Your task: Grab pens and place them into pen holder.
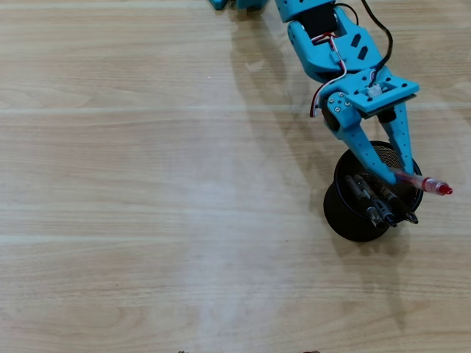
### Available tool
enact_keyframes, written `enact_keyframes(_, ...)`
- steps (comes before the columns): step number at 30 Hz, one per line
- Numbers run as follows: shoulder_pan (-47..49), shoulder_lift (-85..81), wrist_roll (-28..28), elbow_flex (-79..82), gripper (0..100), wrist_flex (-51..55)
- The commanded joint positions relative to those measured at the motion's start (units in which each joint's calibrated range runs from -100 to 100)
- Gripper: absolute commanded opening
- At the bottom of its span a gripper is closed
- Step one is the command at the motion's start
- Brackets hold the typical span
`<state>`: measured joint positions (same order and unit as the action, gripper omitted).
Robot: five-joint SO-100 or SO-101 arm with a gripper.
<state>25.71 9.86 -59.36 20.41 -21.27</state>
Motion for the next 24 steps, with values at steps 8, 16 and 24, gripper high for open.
enact_keyframes(8,-0.7,-4.1,-0.4,4.5,2,-1.8)
enact_keyframes(16,-0.8,-3.4,0.1,7.5,14,-14.5)
enact_keyframes(24,-1.8,-4.8,0.6,7.7,14,-18.7)
